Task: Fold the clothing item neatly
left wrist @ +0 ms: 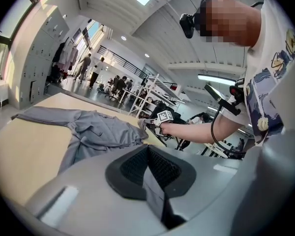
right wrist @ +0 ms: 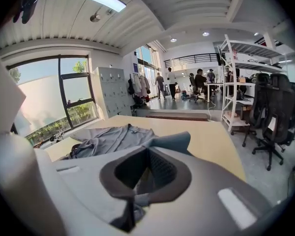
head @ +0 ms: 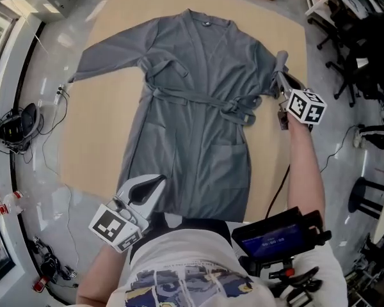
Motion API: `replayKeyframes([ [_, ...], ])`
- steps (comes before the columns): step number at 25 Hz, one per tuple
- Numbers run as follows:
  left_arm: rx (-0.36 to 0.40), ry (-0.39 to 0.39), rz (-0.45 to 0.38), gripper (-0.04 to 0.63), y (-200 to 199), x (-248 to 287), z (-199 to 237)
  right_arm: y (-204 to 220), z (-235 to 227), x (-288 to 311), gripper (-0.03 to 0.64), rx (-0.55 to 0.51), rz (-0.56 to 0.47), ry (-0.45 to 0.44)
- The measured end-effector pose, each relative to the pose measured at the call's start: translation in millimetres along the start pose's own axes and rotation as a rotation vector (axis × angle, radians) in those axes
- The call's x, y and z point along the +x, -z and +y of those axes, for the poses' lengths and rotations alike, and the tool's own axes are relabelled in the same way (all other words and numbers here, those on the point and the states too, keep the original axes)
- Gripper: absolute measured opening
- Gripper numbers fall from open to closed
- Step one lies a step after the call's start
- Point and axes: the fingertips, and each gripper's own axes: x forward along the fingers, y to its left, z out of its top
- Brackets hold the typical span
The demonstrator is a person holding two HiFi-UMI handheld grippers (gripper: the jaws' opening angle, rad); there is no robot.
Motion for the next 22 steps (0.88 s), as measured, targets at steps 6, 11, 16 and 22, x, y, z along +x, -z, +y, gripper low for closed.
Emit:
replayKeyframes([
  [6,-0.031,-0.056,-0.022,0.003,7.1,-31.1,17.2,-13.4,69.7,52.3,0.012,-0.033,0.007,-0.088],
  [11,-0.063,-0.101,-0.039,0.003,13.7,-55.7,29.1,-16.2,129.2,90.7,0.012,-0.084,0.033,-0.155],
  [16,-0.087,-0.154,-0.054,0.003,21.4,-80.8,43.3,-7.3,180.8,121.8,0.012,-0.128,0.065,-0.208],
  [22,-0.116,-0.202,-0.069,0.003,29.4,-105.1,54.9,12.6,224.5,150.3,0.012,-0.196,0.121,-0.238],
])
